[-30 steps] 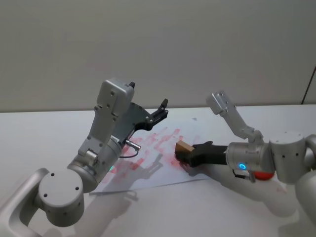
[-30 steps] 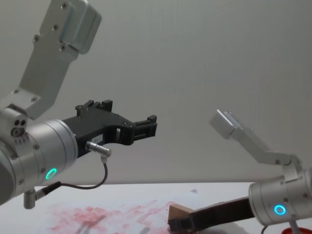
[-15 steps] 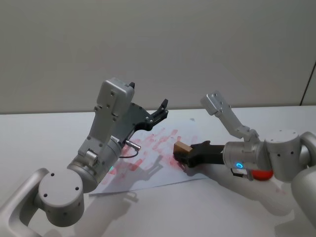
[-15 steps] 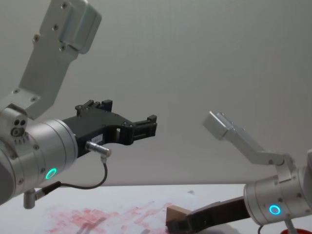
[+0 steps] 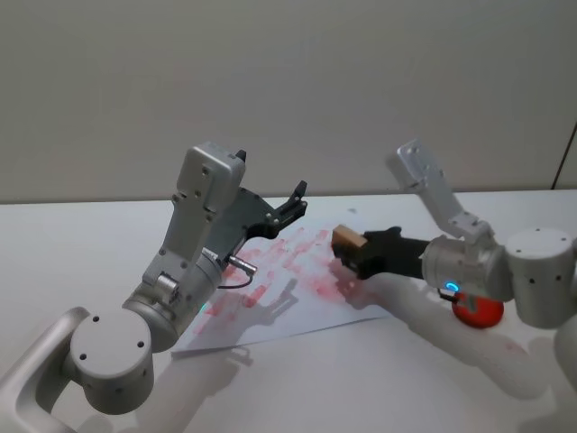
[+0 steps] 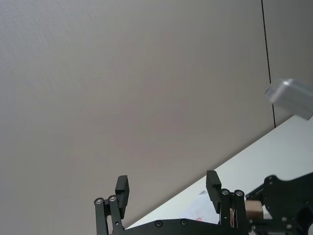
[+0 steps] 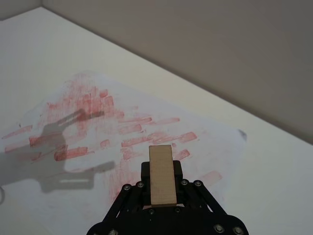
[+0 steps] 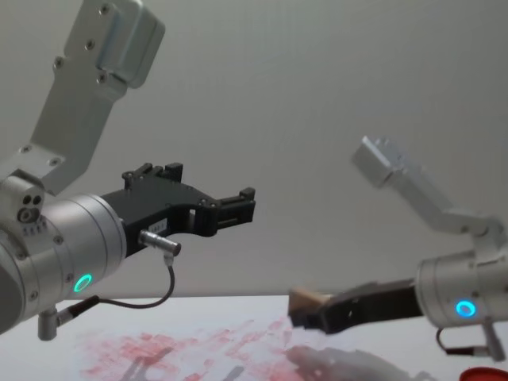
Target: Use the one hand to pick up the stamp and affix it onto the A4 paper.
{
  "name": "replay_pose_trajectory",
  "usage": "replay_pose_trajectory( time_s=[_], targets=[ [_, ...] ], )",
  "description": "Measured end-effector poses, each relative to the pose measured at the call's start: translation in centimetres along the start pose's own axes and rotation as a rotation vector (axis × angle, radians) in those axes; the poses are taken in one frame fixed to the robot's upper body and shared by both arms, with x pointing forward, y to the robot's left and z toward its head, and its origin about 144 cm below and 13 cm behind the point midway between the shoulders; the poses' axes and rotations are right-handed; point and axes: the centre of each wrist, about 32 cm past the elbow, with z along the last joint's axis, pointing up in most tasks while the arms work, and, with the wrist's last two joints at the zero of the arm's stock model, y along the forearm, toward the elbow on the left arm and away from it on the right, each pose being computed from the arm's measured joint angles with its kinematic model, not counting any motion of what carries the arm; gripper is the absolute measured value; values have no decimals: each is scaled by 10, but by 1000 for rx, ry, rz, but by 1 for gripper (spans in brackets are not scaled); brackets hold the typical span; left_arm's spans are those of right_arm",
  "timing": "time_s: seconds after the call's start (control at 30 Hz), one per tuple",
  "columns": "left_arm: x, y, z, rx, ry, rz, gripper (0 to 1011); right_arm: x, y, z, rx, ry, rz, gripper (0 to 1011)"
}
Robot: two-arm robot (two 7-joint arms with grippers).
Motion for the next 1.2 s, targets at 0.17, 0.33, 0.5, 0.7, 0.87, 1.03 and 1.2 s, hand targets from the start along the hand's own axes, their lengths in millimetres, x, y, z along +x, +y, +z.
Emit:
replay_pose_trajectory(
  time_s=[0.17,0.33,0.5,0.7,0.87,1.03,1.2],
  targets=[
    [0,0,0,0,0,0,1001,-3,-16,1,48,-13,-60,219],
    [0,0,0,0,0,0,1001,-9,-34,-2,89,-8,-126,219],
    [0,0,0,0,0,0,1001,-15,-53,-12,104,20,-197,218],
    [0,0,0,0,0,0,1001,-25,-76,-25,104,74,-278,219],
    [0,0,0,0,0,0,1001,-32,-92,-37,83,125,-334,219],
    [0,0,0,0,0,0,1001,-36,-108,-50,43,184,-390,218],
    [0,0,0,0,0,0,1001,-38,-116,-58,15,219,-419,218]
  ],
)
